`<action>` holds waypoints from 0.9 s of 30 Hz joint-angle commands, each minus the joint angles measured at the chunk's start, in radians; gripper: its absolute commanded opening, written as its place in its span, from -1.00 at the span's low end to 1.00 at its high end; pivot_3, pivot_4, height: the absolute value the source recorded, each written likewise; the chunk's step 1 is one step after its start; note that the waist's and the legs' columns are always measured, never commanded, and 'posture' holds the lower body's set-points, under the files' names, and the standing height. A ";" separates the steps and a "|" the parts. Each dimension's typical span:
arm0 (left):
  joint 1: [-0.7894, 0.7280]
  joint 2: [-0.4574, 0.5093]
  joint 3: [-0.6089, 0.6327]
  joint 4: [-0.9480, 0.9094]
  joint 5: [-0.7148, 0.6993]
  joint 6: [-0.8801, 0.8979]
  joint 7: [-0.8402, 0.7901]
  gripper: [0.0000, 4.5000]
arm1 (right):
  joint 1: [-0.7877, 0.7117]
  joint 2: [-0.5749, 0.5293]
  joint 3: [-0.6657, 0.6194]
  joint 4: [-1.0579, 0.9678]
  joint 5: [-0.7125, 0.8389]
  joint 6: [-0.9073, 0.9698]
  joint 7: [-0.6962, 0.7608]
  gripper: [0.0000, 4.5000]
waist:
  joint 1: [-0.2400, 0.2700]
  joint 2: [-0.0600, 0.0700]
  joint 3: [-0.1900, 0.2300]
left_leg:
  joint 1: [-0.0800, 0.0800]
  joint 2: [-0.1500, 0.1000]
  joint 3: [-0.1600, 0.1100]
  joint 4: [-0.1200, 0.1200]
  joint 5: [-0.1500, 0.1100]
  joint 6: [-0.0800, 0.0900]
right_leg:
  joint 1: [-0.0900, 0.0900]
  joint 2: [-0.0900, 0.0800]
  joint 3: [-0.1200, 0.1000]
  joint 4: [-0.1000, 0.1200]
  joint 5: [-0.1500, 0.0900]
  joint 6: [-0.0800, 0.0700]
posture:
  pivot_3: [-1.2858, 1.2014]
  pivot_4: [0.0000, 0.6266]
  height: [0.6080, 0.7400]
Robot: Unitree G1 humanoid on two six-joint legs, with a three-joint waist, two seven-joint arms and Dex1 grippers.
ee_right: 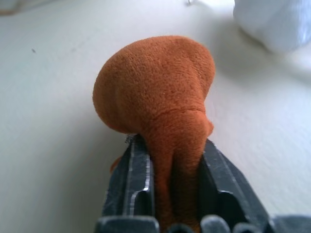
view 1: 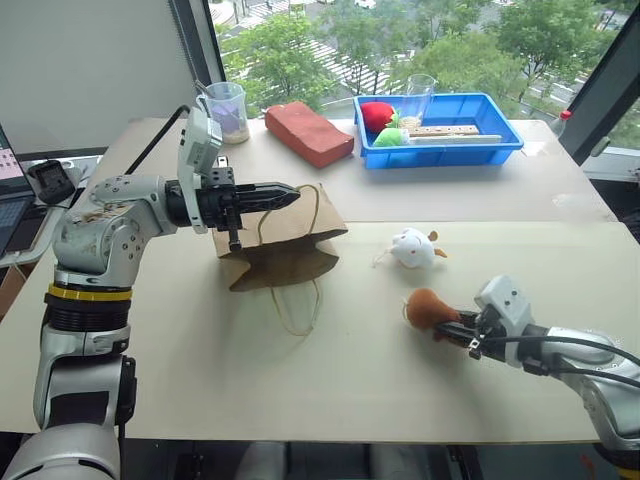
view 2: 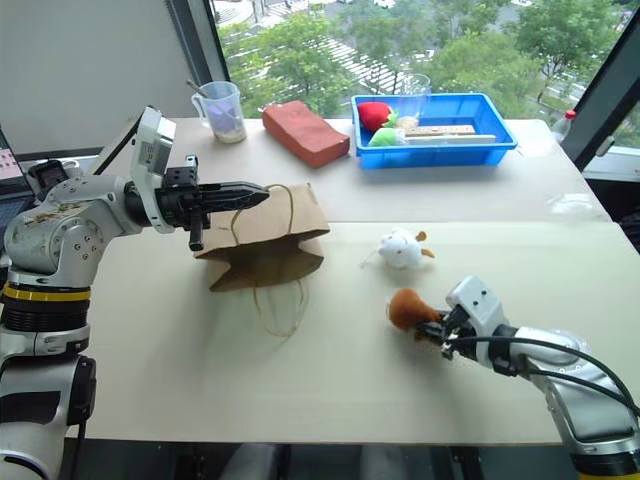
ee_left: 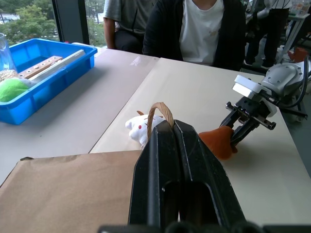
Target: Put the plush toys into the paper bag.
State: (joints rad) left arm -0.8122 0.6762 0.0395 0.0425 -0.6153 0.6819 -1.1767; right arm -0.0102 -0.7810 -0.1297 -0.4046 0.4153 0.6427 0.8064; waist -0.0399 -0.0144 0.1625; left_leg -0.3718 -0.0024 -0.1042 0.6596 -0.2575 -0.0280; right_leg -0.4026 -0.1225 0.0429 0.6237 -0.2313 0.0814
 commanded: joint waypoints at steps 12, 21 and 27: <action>-0.062 -0.071 0.023 -0.038 -0.056 0.045 0.059 -1.00 | -0.515 0.345 0.414 0.073 -0.058 0.144 -0.210 -0.97 | 0.000 -0.001 0.001 | -0.001 0.000 -0.002 0.000 0.000 0.000 | -0.001 0.001 -0.001 0.001 0.000 0.000 | 0.03 -0.52 1.00; -0.061 -0.105 0.054 -0.099 -0.131 0.120 0.127 -1.00 | -0.703 0.579 0.478 0.400 -0.193 0.051 -0.290 -0.97 | -0.010 -0.001 0.001 | -0.001 0.000 -0.003 -0.001 0.000 -0.001 | -0.003 0.001 -0.001 0.004 0.000 -0.001 | 0.03 -0.52 1.00; -0.045 -0.121 0.055 -0.128 -0.160 0.138 0.164 -1.00 | -0.782 0.716 0.477 0.633 -0.279 -0.098 -0.350 -0.97 | -0.016 -0.001 0.001 | 0.000 0.000 -0.003 -0.001 0.001 -0.001 | -0.003 0.001 -0.001 0.006 0.000 -0.001 | 0.03 -0.52 1.00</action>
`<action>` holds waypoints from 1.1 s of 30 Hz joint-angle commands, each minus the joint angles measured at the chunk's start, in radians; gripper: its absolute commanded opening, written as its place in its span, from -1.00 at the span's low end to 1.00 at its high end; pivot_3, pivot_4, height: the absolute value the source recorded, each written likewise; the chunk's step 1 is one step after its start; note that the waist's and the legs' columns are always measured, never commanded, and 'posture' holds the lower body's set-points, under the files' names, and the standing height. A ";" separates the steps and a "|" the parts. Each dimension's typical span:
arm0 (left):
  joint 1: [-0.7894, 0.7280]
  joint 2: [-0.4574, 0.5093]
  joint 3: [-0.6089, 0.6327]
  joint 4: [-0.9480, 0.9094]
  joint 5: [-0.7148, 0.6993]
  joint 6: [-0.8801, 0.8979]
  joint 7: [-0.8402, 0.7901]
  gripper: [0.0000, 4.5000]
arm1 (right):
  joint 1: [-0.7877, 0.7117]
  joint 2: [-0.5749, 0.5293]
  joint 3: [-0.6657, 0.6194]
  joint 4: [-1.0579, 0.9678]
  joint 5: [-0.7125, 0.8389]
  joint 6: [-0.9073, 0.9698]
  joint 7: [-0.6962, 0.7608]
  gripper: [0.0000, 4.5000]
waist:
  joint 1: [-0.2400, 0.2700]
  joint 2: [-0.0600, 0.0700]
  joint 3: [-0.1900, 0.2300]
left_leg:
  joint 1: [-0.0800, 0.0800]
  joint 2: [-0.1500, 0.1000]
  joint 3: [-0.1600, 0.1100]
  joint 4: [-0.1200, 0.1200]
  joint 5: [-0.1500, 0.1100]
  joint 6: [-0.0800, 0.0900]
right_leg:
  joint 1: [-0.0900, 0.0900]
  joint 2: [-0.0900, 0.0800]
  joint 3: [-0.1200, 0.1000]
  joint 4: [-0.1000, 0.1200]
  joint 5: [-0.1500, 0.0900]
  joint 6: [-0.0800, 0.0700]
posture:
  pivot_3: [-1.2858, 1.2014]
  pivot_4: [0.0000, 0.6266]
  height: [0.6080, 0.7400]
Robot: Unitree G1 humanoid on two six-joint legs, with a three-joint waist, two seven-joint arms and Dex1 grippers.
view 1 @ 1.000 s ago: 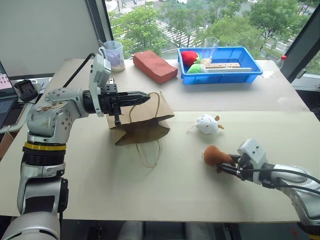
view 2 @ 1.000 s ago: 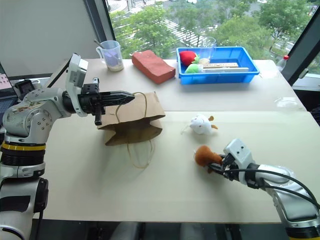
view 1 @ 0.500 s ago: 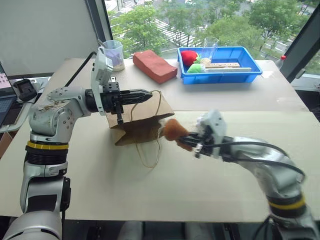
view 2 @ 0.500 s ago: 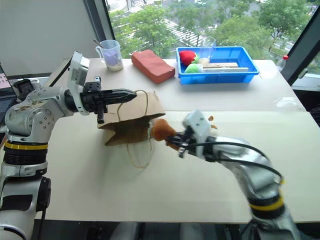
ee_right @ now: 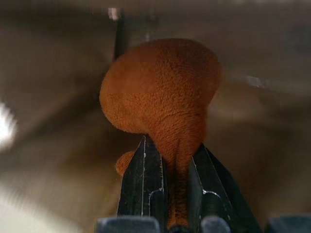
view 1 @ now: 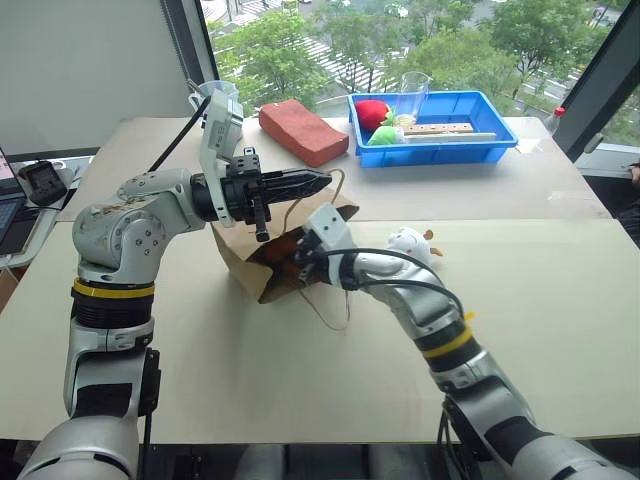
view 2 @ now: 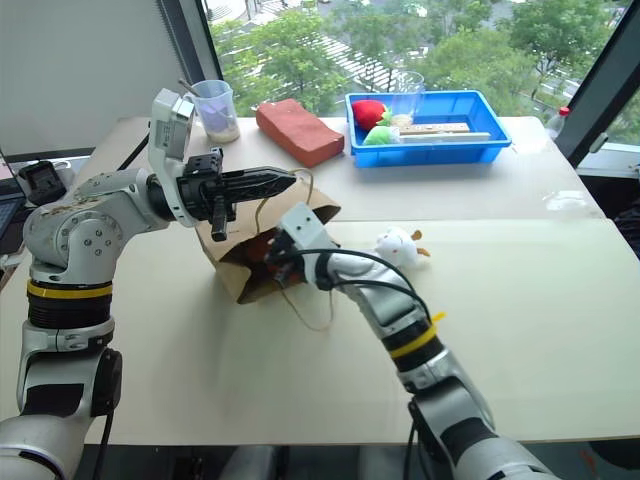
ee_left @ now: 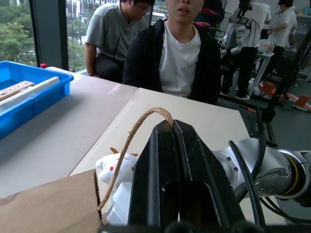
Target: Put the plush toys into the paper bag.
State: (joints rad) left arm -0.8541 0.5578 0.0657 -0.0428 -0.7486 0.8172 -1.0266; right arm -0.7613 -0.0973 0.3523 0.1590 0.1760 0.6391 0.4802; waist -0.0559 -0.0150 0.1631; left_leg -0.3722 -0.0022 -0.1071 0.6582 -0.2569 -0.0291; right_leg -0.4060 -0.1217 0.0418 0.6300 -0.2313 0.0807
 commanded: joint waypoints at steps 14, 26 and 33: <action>0.037 0.045 0.028 -0.051 -0.024 -0.009 -0.007 -1.00 | 0.113 -0.035 -0.069 -0.249 0.028 -0.033 0.088 0.98 | -0.011 0.000 0.000 | 0.001 0.000 -0.001 -0.007 0.002 -0.003 | -0.001 0.000 0.000 0.000 0.000 0.000 | 0.03 -0.52 1.00; 0.059 0.106 0.034 -0.061 -0.029 -0.007 -0.047 -1.00 | 0.422 -0.544 -0.340 -0.489 0.045 0.003 0.208 0.98 | 0.009 0.000 0.000 | 0.001 0.000 0.001 -0.008 0.002 -0.003 | 0.000 0.000 0.000 -0.006 0.000 0.000 | 0.03 -0.52 1.00; 0.057 0.114 0.028 -0.066 -0.025 -0.011 -0.054 -1.00 | 0.287 -0.530 -0.368 -0.135 -0.003 -0.149 0.169 0.98 | 0.005 -0.001 0.001 | 0.003 0.000 0.002 -0.007 0.002 -0.003 | 0.001 0.000 0.001 -0.006 -0.001 -0.001 | 0.03 -0.52 1.00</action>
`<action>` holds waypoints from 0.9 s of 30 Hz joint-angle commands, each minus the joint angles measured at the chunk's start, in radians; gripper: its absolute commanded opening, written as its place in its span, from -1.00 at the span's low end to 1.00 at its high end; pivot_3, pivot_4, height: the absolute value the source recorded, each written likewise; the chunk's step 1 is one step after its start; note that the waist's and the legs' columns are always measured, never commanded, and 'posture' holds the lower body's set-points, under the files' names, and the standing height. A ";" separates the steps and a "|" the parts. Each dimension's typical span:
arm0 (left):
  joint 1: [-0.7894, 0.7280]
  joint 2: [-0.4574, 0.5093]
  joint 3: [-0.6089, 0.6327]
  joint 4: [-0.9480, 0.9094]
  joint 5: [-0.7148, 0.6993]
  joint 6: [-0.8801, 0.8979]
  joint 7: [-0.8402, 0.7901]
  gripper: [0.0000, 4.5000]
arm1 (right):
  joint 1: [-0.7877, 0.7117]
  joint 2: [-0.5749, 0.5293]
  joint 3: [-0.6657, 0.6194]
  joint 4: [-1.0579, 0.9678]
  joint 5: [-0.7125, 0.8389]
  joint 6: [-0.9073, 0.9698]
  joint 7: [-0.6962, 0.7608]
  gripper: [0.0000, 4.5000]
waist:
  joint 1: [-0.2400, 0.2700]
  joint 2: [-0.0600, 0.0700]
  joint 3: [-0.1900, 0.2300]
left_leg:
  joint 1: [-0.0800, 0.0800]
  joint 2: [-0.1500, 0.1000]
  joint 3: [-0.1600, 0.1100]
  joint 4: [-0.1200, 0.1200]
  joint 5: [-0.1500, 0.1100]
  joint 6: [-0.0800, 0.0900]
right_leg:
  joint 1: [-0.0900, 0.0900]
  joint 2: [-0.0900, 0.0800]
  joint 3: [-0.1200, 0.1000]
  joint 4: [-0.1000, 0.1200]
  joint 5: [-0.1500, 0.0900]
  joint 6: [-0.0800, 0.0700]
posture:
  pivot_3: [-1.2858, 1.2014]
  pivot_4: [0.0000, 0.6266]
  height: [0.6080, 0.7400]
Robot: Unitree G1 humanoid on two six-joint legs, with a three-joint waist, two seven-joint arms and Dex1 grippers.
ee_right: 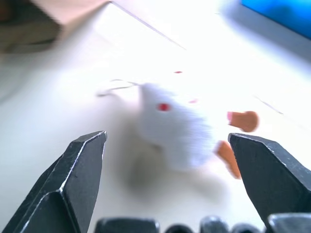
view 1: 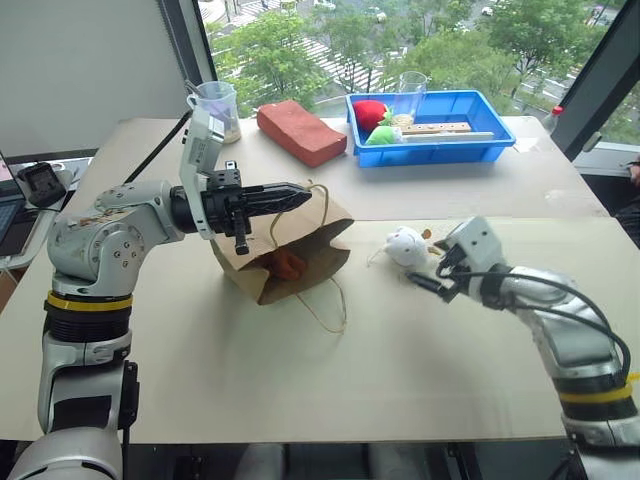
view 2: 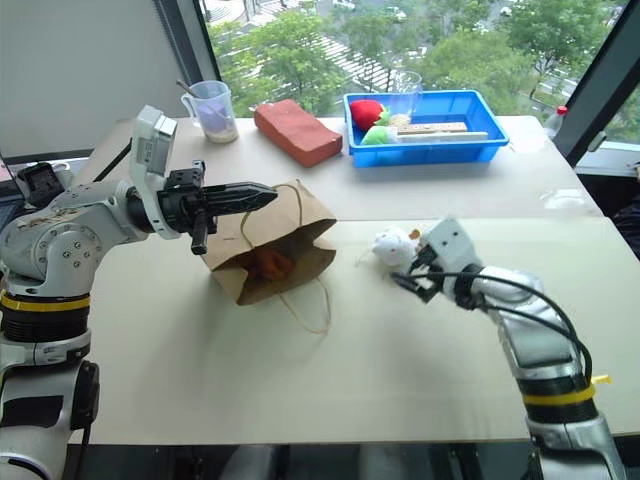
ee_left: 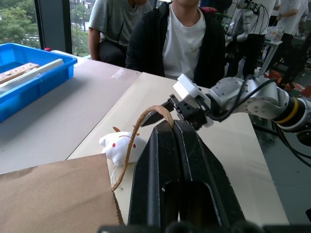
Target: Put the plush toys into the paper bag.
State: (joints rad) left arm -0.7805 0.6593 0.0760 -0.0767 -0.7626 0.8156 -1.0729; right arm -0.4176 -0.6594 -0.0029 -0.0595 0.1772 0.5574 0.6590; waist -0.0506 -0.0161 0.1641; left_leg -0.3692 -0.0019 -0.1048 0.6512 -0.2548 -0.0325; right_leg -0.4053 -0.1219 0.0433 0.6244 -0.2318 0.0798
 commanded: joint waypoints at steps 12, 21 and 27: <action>-0.014 0.021 0.017 -0.049 -0.014 -0.005 -0.011 -1.00 | -0.167 0.109 0.000 0.321 -0.006 -0.130 0.010 0.32 | 0.005 0.000 0.000 | -0.003 0.000 0.000 -0.001 0.000 0.000 | 0.000 0.000 -0.001 0.001 0.000 0.000 | 0.03 -0.52 1.00; -0.008 0.029 0.020 -0.052 -0.013 -0.007 -0.014 -1.00 | -0.078 0.081 -0.029 0.080 0.066 -0.045 0.049 -0.99 | 0.005 0.000 0.000 | -0.002 0.000 0.000 -0.001 0.000 -0.001 | 0.000 0.000 -0.001 0.001 0.000 0.000 | 0.03 -0.52 1.00; -0.004 0.034 0.019 -0.048 -0.011 -0.015 -0.023 -1.00 | 0.063 -0.035 -0.032 -0.377 0.316 0.273 0.165 -0.99 | 0.008 0.000 0.000 | -0.003 0.000 -0.002 -0.001 0.000 0.000 | 0.000 0.000 -0.001 0.001 0.000 0.000 | 0.03 -0.52 1.00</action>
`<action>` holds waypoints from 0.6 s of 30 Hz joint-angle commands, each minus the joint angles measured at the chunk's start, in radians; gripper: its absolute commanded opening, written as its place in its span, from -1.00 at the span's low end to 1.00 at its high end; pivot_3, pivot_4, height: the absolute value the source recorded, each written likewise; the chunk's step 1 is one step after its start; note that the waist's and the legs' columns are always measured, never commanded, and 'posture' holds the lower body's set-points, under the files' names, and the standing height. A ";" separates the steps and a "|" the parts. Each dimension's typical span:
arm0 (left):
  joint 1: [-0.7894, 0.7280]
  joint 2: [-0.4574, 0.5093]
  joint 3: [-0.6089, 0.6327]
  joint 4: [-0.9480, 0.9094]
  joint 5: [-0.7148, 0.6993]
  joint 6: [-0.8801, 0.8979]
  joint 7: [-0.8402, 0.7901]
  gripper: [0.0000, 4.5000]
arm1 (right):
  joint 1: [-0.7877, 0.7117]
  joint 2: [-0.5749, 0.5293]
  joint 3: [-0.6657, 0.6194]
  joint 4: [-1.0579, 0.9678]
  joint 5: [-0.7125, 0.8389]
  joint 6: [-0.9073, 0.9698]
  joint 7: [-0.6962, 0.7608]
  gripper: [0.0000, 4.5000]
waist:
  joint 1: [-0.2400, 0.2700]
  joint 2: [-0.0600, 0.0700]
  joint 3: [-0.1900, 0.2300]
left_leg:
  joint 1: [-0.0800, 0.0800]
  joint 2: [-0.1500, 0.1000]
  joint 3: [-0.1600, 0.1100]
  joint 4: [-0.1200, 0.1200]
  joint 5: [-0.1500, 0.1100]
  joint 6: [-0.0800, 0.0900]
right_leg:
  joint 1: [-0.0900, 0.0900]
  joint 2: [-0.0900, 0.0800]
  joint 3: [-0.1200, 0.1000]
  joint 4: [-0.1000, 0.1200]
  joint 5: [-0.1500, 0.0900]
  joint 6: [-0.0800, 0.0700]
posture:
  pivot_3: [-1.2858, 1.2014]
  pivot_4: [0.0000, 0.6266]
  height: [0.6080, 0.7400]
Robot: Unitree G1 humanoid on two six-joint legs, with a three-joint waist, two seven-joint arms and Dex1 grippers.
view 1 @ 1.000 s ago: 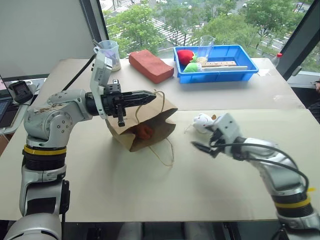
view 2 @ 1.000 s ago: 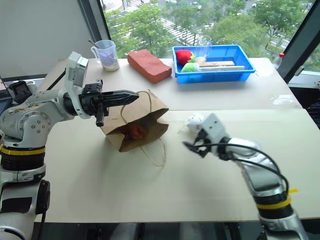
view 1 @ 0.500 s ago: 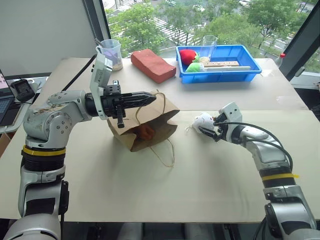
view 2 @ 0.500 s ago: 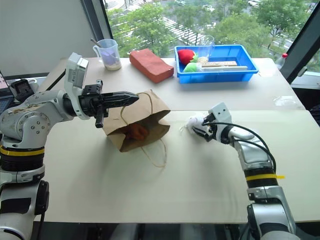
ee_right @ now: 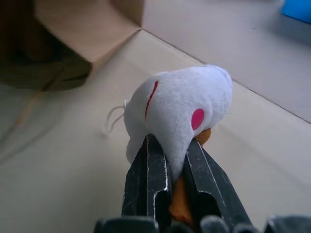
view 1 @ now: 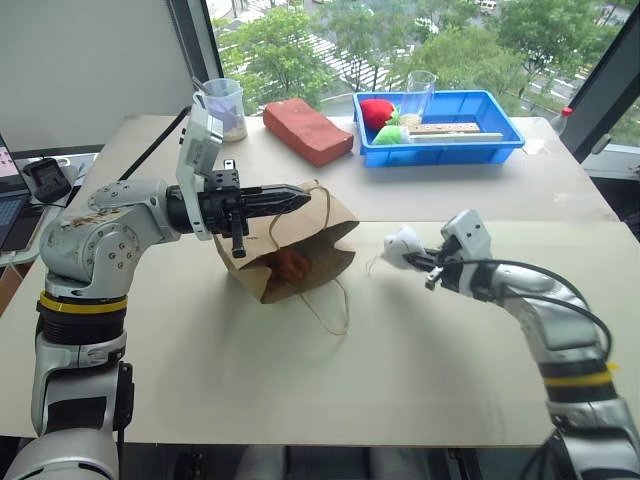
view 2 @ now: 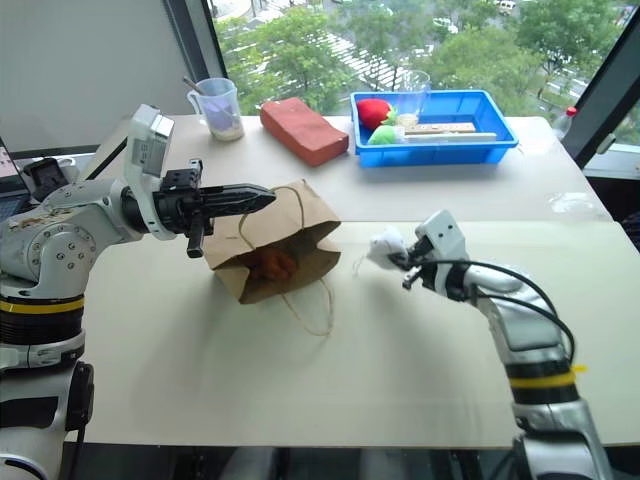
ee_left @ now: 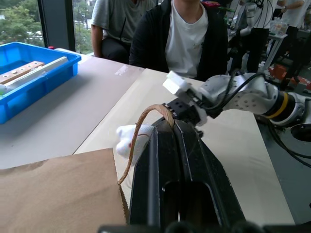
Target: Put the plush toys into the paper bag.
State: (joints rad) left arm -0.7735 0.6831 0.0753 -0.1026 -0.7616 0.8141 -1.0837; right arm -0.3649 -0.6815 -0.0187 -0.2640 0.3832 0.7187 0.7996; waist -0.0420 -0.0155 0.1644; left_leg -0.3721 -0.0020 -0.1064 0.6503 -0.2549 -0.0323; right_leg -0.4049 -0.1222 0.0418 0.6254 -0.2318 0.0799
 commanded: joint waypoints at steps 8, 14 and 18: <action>-0.037 -0.014 -0.002 -0.002 -0.009 -0.015 -0.023 -1.00 | -0.081 0.154 0.140 -0.214 0.140 0.224 -0.110 -0.99 | -0.004 -0.001 0.000 | 0.002 0.000 0.000 0.001 0.000 -0.001 | 0.000 0.000 0.000 -0.001 0.000 0.000 | 0.03 -0.52 1.00; -0.050 -0.029 -0.016 0.003 -0.003 -0.016 -0.030 -1.00 | -0.179 0.306 0.199 -0.020 0.054 0.140 -0.203 -0.99 | 0.001 -0.001 0.000 | 0.002 0.000 0.000 0.001 0.001 -0.001 | 0.000 0.000 0.000 0.000 0.000 0.000 | 0.03 -0.52 1.00; -0.056 -0.028 -0.019 0.003 -0.005 -0.007 -0.045 -1.00 | -0.263 0.419 0.198 0.115 0.021 0.082 -0.243 -0.99 | -0.005 -0.001 0.000 | 0.002 0.000 0.000 0.000 0.001 -0.002 | -0.001 0.000 0.000 0.003 0.000 0.000 | 0.03 -0.52 1.00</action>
State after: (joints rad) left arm -0.8028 0.6486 0.0494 -0.0826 -0.7510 0.8123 -1.1145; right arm -0.5908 -0.2814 0.1885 -0.1542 0.4094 0.8481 0.5667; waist -0.0471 -0.0162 0.1648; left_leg -0.3703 -0.0020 -0.1068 0.6497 -0.2540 -0.0339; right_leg -0.4061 -0.1220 0.0420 0.6283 -0.2319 0.0794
